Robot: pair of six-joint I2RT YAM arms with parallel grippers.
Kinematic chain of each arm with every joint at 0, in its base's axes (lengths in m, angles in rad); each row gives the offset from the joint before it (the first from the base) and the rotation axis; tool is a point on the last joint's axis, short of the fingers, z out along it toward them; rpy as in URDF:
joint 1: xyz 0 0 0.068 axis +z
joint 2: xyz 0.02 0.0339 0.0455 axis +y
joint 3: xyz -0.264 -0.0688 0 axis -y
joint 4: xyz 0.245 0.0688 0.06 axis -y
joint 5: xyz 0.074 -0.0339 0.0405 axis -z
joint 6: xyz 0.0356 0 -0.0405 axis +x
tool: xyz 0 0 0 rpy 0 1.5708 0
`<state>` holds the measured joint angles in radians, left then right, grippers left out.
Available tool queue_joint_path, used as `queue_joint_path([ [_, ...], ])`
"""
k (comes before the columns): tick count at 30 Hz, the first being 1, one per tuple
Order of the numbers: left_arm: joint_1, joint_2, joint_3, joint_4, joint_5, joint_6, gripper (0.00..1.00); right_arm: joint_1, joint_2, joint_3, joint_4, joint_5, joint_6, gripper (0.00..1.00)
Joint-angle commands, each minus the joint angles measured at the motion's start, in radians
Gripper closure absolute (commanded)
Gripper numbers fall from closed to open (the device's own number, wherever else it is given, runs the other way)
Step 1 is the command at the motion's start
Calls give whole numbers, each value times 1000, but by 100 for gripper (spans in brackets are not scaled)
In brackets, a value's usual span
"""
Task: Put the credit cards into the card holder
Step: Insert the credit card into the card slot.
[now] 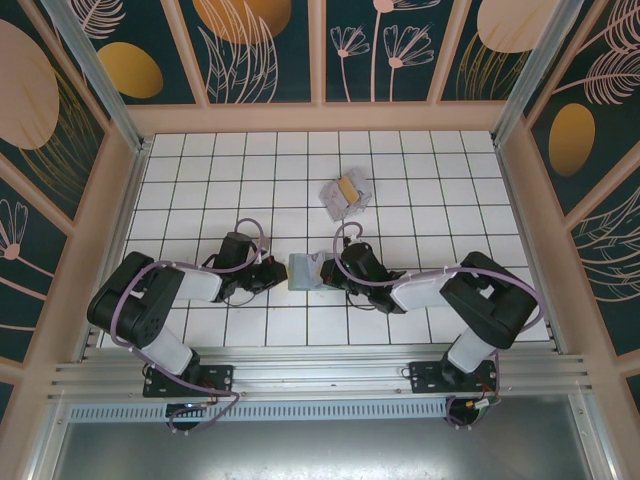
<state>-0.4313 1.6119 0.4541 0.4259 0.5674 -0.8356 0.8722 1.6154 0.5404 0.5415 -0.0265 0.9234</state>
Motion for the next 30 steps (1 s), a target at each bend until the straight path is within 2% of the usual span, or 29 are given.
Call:
queue_joint_path([
  [1, -6, -24, -11, -5, 10, 7, 94, 28, 36, -33, -21, -20, 37, 95],
  [13, -6, -44, -19, -12, 7, 4, 94, 30, 117, -7, 57, -57, 57, 95],
  [21, -7, -40, -5, -13, 6, 3, 94, 62, 139, 98, -82, -47, -20, 93],
  [24, -5, -41, 0, -20, 7, 9, 94, 61, 107, 112, -154, -8, -48, 83],
  [27, -6, -43, -2, -24, 5, 13, 94, 59, 49, 120, -236, 35, -81, 68],
  [30, -6, -38, -3, -23, 6, 15, 94, 57, -1, 137, -317, 79, -115, 63],
])
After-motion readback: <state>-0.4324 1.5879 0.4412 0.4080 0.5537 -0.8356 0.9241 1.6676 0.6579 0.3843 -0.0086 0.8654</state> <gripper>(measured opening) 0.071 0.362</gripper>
